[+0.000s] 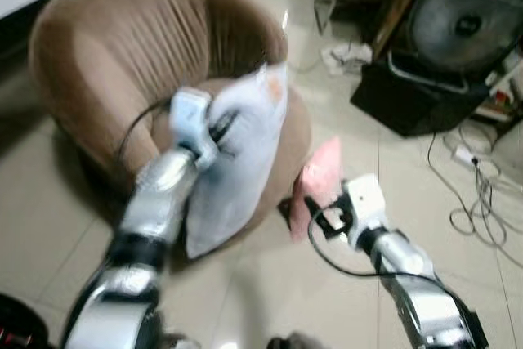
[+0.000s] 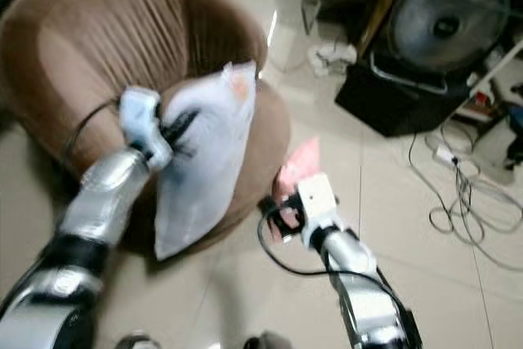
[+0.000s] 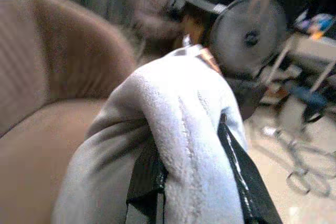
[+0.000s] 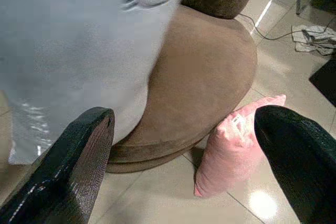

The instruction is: Move the pillow to the sofa from floor

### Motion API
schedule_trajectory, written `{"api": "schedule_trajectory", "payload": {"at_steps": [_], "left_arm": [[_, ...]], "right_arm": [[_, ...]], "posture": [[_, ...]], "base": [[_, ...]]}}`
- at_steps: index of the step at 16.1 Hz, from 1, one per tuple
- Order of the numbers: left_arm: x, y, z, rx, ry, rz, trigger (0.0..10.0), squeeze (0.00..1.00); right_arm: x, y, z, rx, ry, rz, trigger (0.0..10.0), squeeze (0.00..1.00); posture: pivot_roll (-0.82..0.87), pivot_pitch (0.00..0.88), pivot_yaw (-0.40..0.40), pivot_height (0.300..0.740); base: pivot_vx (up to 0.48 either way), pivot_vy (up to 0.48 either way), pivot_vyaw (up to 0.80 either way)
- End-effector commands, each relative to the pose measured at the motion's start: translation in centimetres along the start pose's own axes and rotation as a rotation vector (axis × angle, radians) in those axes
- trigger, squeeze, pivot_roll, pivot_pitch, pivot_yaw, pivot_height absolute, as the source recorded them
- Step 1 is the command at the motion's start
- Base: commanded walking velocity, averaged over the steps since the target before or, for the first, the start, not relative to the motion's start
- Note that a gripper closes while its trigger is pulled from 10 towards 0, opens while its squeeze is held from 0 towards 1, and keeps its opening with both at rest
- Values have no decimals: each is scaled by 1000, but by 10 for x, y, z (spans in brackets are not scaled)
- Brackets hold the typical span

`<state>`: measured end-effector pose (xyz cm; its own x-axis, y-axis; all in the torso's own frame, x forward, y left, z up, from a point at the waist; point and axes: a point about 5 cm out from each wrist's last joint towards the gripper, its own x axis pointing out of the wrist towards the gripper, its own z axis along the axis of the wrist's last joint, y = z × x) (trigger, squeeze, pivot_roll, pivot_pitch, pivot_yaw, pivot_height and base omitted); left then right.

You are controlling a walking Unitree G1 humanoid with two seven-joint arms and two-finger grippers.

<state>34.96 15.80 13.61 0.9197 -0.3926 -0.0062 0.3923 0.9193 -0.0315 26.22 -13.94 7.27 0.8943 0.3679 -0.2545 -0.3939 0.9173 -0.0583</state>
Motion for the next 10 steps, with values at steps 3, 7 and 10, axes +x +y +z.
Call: {"api": "schedule_trajectory", "payload": {"at_steps": [3,7,10], "left_arm": [[-21,11,1,-5,13,65,0,0],[-59,31,-2,-45,21,152,0,0],[-98,36,-32,-139,55,214,0,0]], "right_arm": [[-4,-2,-7,8,19,-27,10000,0],[-3,-1,-9,16,15,-37,10000,0],[-6,-2,-10,28,6,-49,10000,0]], "posture": [[64,110,-104,740],[59,101,-94,740],[53,100,-90,740]], "base": [[0,0,0],[0,0,0],[0,0,0]]}}
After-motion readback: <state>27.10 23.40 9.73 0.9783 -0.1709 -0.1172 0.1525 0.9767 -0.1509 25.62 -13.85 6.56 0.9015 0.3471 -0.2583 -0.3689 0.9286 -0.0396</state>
